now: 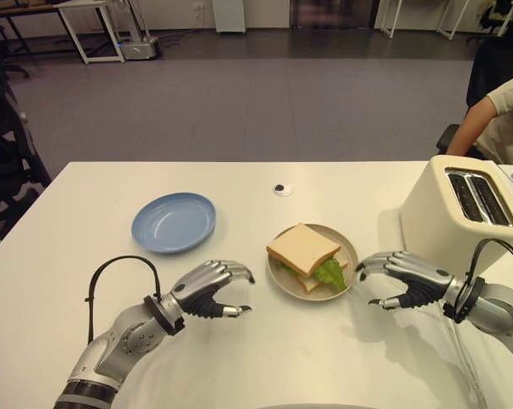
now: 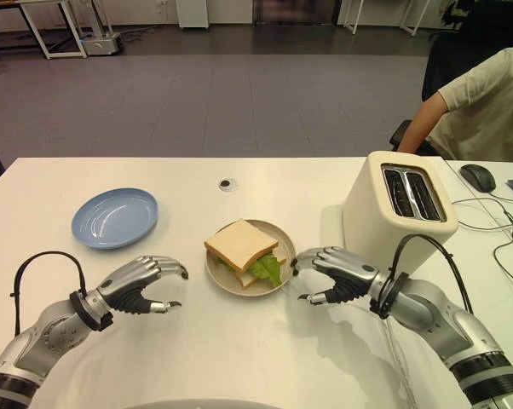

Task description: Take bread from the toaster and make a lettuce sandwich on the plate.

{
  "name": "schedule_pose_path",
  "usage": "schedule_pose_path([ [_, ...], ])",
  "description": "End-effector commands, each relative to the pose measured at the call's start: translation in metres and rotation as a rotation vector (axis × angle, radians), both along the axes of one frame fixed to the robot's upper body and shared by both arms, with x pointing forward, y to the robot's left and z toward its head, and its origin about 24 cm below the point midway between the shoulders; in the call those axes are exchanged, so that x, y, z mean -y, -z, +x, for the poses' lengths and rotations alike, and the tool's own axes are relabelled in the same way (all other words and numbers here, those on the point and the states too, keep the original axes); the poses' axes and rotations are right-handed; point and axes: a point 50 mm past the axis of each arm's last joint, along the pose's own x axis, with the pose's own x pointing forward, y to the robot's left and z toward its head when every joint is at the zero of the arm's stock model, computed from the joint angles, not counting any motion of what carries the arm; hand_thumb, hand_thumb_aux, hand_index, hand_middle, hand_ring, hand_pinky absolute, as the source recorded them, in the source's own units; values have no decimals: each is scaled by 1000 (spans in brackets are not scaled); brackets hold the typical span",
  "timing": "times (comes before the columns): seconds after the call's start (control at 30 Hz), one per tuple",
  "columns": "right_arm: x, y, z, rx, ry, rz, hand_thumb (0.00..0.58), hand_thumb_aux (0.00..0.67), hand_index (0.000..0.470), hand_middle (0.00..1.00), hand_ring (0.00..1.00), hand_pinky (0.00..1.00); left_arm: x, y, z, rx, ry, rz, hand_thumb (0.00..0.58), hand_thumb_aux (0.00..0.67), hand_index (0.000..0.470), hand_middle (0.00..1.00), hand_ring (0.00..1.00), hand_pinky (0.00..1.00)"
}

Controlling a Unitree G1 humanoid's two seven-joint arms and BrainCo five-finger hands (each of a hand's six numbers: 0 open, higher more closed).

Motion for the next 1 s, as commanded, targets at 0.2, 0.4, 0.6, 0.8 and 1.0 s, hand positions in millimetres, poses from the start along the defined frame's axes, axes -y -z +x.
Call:
schedule_pose_path([
  [0.2,-59,92,0,-89,32,-9,580,670,470,961,961,961,55,60,16,-61,88,151,580,670,470,1000,1000,1000],
  [0.4,-47,128,36,-87,293,-80,580,670,470,976,976,976,52,75,72,155,-47,365,580,670,470,1000,1000,1000],
  [0.6,-67,114,67,69,320,-27,580,670,470,957,957,957,45,64,104,307,-126,390,580,670,470,1000,1000,1000],
  [0.8,-65,90,68,233,276,104,288,194,136,545,545,545,38,49,88,363,-131,186,580,670,470,1000,1000,1000],
  [1.0,-47,34,30,221,285,649,0,0,0,0,0,0,12,0,11,245,-196,-441,387,284,199,0,0,0],
])
